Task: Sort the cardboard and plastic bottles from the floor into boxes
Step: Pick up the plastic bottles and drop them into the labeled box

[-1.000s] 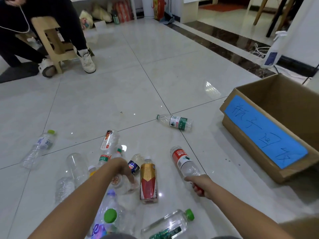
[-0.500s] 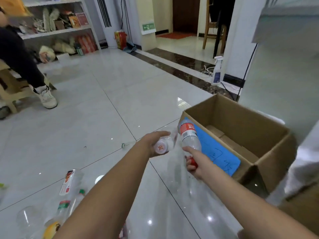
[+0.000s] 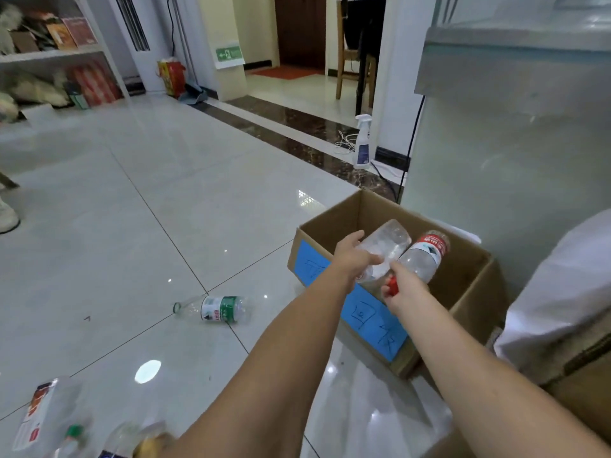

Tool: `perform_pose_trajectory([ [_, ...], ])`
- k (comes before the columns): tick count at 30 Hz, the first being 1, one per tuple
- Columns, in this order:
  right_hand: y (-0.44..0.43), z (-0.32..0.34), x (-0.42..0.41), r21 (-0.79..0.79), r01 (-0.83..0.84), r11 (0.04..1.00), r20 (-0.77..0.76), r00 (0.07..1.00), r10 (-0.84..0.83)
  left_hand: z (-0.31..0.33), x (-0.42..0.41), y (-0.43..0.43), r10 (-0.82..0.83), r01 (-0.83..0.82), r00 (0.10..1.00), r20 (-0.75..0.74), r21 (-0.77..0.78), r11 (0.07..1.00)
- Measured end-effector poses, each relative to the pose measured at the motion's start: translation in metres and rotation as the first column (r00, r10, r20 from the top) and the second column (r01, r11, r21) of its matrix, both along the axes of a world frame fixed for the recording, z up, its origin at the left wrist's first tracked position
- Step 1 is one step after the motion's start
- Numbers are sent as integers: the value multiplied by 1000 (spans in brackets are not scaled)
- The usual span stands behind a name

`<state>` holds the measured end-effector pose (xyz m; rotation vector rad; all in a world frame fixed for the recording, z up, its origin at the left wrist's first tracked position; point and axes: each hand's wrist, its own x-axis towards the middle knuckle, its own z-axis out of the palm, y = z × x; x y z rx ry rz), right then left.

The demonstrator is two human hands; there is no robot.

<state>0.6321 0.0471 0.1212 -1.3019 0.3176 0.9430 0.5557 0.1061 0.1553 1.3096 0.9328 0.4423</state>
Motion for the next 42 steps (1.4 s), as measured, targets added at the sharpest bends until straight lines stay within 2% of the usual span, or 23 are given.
perform_pose_trajectory([
  [2,3,-11,9,-79,-39,996,125,991,49,-9,10,4,-81,82,997,-4,70,994],
  [5,11,-49,26,-202,-140,969,282,939,195,-30,10,17,-122,145,980,-157,147,978],
  [7,6,-33,8,-423,-177,889,337,879,336,-45,-3,24,-108,148,967,-229,165,975],
  [9,5,-28,-4,-598,-115,793,466,756,461,-58,-27,33,-94,145,957,-275,169,975],
  [12,16,-31,-25,-622,-96,777,642,507,576,-71,-76,51,-49,99,950,-308,149,984],
  [15,33,-41,-65,-637,-141,758,712,269,649,-78,-137,63,42,1,937,-347,123,992],
  [18,49,-51,-117,-689,-205,695,700,59,712,-87,-210,75,109,-53,889,-445,137,989],
  [22,64,-74,-190,-757,-325,567,632,-143,762,-99,-318,86,200,-162,840,-503,120,980],
  [27,78,-98,-273,-825,-440,354,529,-381,758,-129,-445,71,303,-330,775,-554,53,942],
  [32,101,-104,-335,-898,-422,127,391,-630,671,-158,-531,34,315,-402,673,-669,25,915],
  [35,103,-114,-353,-922,-388,13,325,-753,572,-167,-550,12,258,-342,680,-686,15,940],
  [38,99,-136,-360,-950,-312,-32,269,-863,429,-181,-550,0,191,-250,636,-748,35,968],
  [40,90,-154,-363,-964,-262,-39,230,-902,364,-196,-542,-8,153,-131,536,-831,97,987],
  [42,81,-171,-364,-979,-203,-20,193,-956,222,-206,-533,-16,171,11,406,-898,192,981],
])
